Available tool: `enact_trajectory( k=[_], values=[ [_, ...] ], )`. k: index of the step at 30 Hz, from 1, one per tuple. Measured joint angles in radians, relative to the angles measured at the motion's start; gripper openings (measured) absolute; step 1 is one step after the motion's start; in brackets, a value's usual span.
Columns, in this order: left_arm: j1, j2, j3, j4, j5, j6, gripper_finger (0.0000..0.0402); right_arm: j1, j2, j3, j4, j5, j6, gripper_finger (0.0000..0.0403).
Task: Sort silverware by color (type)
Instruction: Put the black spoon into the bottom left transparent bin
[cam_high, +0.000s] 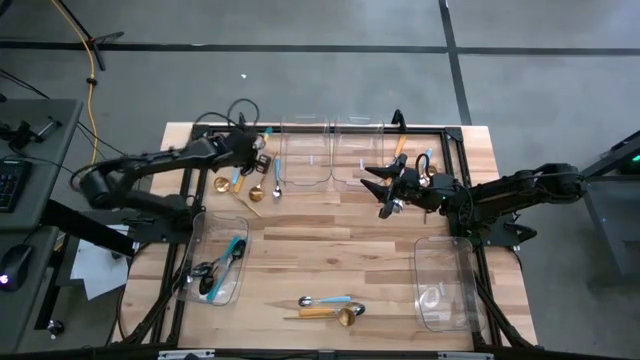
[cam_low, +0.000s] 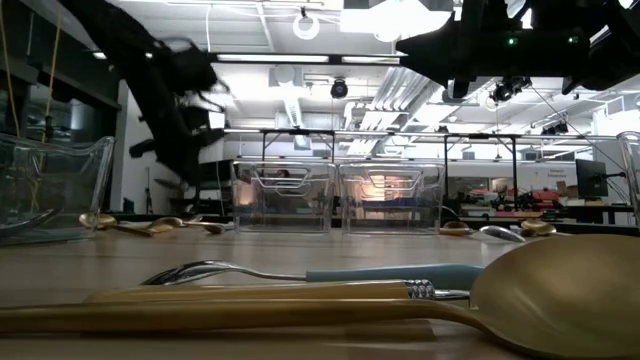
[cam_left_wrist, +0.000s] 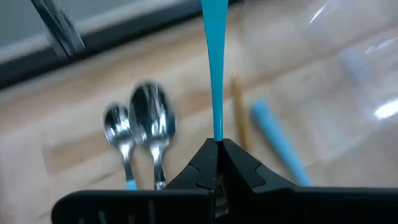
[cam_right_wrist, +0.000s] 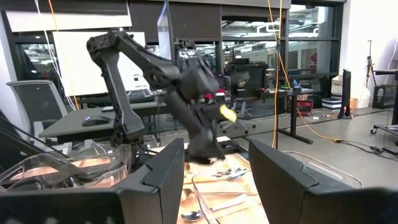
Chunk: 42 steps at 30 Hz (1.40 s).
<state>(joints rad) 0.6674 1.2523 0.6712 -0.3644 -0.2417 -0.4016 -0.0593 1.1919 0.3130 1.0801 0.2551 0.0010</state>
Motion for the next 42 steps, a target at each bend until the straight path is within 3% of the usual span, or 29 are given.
enact_trajectory(
  k=[7,14,21,25,34,42],
  values=[
    [-0.066,-0.266,-0.001,0.144,0.081,0.109,0.0,0.0,0.0,0.0,0.0,0.0,0.0,0.0165],
    [-0.259,-0.424,-0.166,0.547,0.132,0.178,0.0,0.0,0.0,0.0,-0.004,0.0,0.003,0.0165],
    [-0.465,-0.364,-0.455,1.16,0.132,0.196,0.0,0.001,0.0,0.0,-0.007,-0.029,0.003,0.0165],
    [-0.534,-0.299,-0.527,1.382,0.129,0.226,0.0,0.0,0.0,0.0,-0.006,-0.112,0.002,0.0165],
    [-0.593,-0.192,-0.488,1.487,0.13,0.31,0.0,0.0,0.0,0.0,0.016,-0.126,0.0,0.0165],
    [-0.593,-0.132,-0.422,1.488,0.207,0.341,0.0,0.001,0.0,0.0,0.016,-0.128,0.0,0.0165]
  ],
)
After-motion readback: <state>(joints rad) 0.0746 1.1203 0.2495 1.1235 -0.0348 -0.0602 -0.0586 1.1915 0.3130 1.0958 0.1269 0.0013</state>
